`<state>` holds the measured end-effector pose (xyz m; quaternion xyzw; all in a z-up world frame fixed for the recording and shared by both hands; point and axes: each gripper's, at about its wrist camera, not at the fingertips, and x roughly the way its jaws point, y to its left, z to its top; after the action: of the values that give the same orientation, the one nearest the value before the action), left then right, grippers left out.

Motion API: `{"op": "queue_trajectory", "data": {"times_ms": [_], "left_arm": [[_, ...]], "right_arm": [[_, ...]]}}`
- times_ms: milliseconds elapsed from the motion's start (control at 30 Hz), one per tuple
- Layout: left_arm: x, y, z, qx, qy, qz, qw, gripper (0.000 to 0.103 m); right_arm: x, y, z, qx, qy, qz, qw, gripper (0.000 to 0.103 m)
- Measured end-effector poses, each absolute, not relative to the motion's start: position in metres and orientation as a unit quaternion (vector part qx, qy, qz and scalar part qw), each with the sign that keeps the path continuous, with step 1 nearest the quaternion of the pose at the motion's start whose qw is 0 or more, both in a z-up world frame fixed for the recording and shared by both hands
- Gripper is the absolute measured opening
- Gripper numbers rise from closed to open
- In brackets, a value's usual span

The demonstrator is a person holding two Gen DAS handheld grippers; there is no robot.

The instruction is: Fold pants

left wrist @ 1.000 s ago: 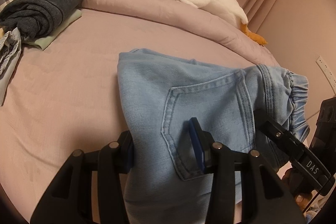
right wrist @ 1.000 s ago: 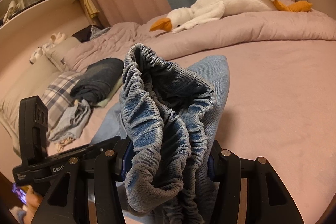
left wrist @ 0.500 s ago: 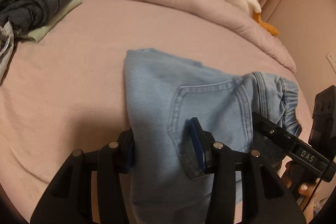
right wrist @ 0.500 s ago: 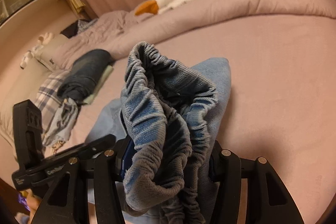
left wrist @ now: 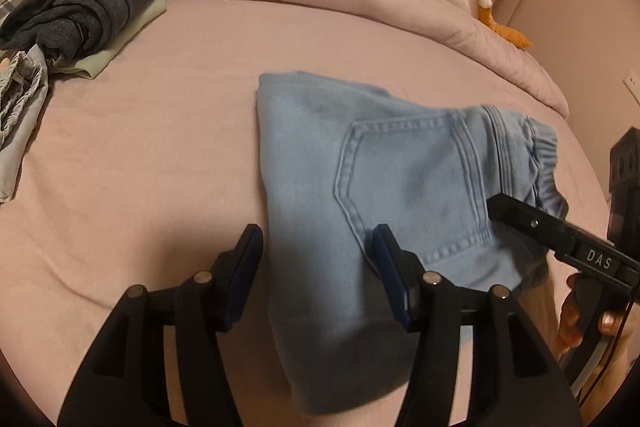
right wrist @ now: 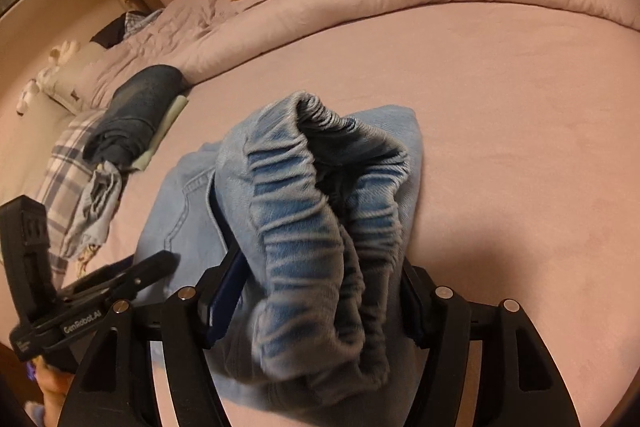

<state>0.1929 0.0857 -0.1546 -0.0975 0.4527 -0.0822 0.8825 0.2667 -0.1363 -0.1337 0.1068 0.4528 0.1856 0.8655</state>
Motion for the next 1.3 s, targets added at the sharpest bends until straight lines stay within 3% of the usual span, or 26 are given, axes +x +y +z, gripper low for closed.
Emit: {"op": "queue_trajectory", "data": {"times_ms": [600,1033,1200,1300], "left_arm": [[0.17,0.077,-0.159,-0.088,0.449,-0.067,0.886,0.057],[0.149,0.065,-0.144,-0.062,0.442,-0.037,0.894,0.056],[0.124,0.057,-0.114,-0.044,0.412,-0.043,0.909,0.056],[0.106,0.05,-0.092,-0.031,0.388,-0.041,0.92,0.066]], "right_arm": [[0.245,-0.13,-0.145,0.053,0.454,0.152,0.876,0.073],[0.228,-0.136,-0.134,0.061,0.448,0.141,0.881,0.073],[0.218,-0.132,-0.122,0.057,0.442,0.137,0.885,0.073],[0.202,-0.131,-0.104,0.05,0.426,0.151,0.891,0.073]]}}
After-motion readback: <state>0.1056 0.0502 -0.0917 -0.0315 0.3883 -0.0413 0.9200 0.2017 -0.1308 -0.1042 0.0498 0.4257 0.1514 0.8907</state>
